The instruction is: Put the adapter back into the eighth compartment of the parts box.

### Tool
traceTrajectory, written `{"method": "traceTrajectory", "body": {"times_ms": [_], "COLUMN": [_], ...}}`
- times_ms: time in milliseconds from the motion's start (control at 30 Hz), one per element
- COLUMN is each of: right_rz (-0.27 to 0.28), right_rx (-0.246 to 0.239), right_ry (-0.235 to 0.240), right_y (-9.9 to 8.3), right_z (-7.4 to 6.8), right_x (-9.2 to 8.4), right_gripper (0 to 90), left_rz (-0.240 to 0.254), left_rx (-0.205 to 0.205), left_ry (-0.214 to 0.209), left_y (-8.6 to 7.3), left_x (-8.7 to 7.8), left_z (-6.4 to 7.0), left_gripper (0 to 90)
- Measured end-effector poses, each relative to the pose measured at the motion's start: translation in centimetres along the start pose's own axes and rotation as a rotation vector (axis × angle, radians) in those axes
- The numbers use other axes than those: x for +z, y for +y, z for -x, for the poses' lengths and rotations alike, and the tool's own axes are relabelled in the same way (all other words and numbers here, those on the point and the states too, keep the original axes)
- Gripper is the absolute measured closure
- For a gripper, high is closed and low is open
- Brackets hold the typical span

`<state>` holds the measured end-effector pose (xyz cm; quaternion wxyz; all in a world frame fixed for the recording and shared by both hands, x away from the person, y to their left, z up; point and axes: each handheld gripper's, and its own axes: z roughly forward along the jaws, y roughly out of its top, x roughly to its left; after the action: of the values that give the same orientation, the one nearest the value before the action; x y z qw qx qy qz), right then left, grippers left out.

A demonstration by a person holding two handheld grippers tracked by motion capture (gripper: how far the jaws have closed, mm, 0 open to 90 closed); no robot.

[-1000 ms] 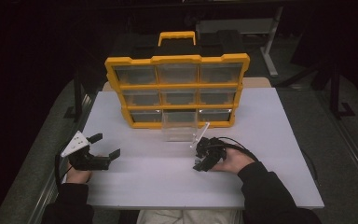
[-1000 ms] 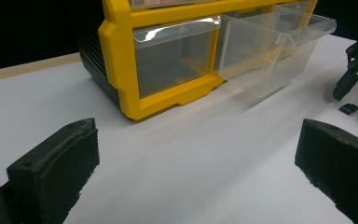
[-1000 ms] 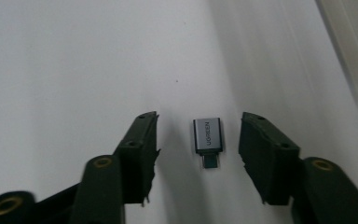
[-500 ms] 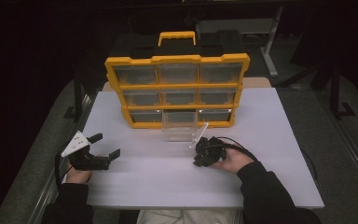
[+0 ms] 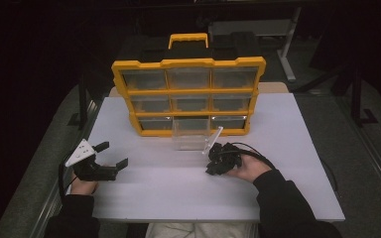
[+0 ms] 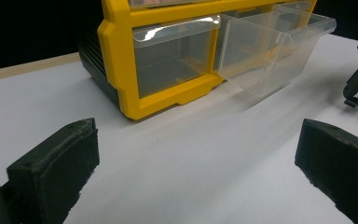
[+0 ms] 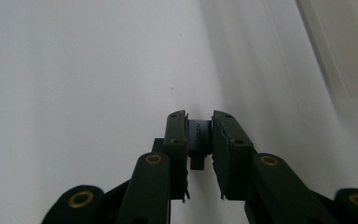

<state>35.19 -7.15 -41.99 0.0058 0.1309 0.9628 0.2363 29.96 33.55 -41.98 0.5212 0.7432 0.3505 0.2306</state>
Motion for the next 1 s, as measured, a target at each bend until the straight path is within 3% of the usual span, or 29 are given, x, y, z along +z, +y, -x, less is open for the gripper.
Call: {"method": "traceTrajectory", "body": {"times_ms": [1000], "right_rz": [0.021], "right_rx": [0.001], "right_ry": [-0.028], "right_y": [0.3], "right_z": [0.4], "right_x": [-3.1], "right_gripper": [74.9], "left_rz": [-0.002], "left_rx": [0.0], "left_ry": [-0.004], "left_y": [0.0], "left_x": [0.1], "left_z": [0.0], "left_gripper": [0.0]}}
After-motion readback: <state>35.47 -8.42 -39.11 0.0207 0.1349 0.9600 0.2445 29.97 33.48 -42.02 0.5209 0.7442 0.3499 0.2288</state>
